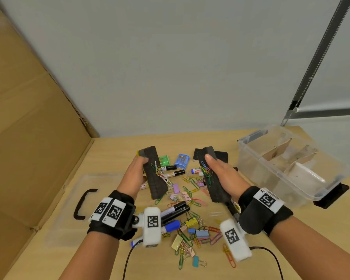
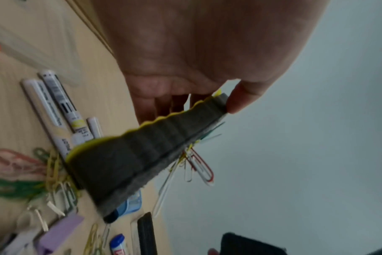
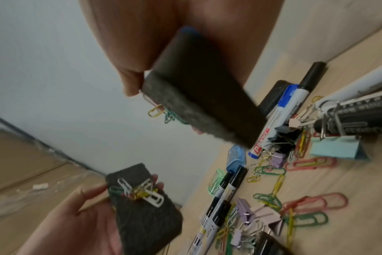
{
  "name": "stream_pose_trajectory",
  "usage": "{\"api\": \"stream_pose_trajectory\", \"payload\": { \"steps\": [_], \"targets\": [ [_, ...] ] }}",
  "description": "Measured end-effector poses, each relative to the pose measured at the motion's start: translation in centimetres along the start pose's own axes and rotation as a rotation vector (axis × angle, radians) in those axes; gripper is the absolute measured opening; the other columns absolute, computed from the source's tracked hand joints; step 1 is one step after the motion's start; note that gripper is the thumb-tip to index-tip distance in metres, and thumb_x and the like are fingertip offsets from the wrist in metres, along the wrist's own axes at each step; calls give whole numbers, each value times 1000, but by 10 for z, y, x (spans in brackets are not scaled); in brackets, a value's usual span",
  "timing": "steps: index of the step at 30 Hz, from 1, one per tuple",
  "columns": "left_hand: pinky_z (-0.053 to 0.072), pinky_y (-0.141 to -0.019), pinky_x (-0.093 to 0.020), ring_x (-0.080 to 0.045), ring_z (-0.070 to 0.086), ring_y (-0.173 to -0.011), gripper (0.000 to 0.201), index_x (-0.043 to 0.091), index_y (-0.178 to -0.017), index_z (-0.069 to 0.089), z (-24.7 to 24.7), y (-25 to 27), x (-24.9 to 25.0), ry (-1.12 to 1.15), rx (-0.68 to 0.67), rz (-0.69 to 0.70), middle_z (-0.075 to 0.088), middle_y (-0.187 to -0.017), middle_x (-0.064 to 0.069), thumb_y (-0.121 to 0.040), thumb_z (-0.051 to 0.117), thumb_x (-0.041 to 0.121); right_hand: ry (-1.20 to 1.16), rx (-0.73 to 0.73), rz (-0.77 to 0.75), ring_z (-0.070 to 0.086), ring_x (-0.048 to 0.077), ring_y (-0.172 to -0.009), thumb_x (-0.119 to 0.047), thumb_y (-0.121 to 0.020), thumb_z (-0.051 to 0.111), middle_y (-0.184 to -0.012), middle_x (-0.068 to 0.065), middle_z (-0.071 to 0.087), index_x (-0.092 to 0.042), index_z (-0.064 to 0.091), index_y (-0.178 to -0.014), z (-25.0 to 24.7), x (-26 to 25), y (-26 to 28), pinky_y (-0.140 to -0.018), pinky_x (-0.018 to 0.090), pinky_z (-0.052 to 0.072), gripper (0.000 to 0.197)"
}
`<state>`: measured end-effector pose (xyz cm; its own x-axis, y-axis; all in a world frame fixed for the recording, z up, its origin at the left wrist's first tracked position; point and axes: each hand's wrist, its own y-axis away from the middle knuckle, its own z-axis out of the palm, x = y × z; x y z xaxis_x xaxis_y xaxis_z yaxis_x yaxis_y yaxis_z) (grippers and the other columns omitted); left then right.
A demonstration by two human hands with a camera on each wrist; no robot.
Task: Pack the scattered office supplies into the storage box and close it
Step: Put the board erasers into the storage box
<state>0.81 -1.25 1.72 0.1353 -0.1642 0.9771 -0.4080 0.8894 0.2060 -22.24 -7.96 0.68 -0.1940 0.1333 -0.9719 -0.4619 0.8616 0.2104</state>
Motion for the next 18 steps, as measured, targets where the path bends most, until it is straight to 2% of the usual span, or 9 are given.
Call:
{"api": "stream_pose_trajectory", "payload": {
  "steps": [2,4,6,8,11,14,16,18],
  "targets": [
    [41,-93,-41,-22,51,-97,21,19,-94,56,6,-3,0,99,-3,-34,54,-98,-8,-96,35,19,75,-37,-54,66,25,-101,-53,-85,53,-110,5,67,-22,53,-128,3,0,-2,-89,40,54,53],
    [41,-95,-41,-23,51,-99,22,16,-101,56,9,-7,-2,189,5,-54,54,-104,-10,-97,35,19,116,-72,-94,61,21,-109,-51,-77,61,-120,3,61,-23,46,-133,6,-2,-3,-94,38,52,64],
    [42,-93,-40,-23,53,-98,23,13,-108,54,12,-8,-3,258,8,-56,53,-109,-12,-97,34,18,208,-79,-193,56,13,-115,-50,-77,65,-128,-2,53,-24,39,-136,10,-2,-2,-97,34,50,69],
    [42,-97,-43,-22,56,-94,26,12,-110,54,15,-9,-5,307,-16,-56,56,-107,-12,-98,31,19,391,-101,-319,54,10,-113,-50,-81,66,-129,-6,47,-25,33,-136,13,3,-1,-94,30,50,69],
    [42,-98,-45,-23,58,-92,34,8,-119,52,18,-10,-5,358,-70,-64,60,-105,-11,-98,27,20,711,-194,-443,55,13,-101,-42,-81,66,-124,-6,45,-27,29,-135,16,8,1,-85,33,51,67],
    [43,-97,-45,-27,55,-101,45,1,-133,45,20,-15,-5,374,-73,-88,56,-112,-16,-97,29,23,803,-236,-554,53,16,-112,-31,-78,65,-136,-5,43,-25,29,-138,21,4,-4,-88,32,48,70],
    [44,-95,-45,-29,53,-104,49,-1,-136,42,21,-18,-4,381,-70,-96,52,-115,-20,-96,29,24,837,-250,-653,49,18,-123,-30,-75,64,-143,-3,39,-21,32,-135,27,1,-8,-94,34,47,69],
    [41,-100,-47,-31,51,-108,51,-2,-137,41,21,-21,-4,406,-89,-103,51,-119,-23,-95,28,25,883,-276,-730,44,20,-129,-29,-72,67,-147,1,36,-13,39,-129,33,-1,-11,-98,34,45,66]
  ]
}}
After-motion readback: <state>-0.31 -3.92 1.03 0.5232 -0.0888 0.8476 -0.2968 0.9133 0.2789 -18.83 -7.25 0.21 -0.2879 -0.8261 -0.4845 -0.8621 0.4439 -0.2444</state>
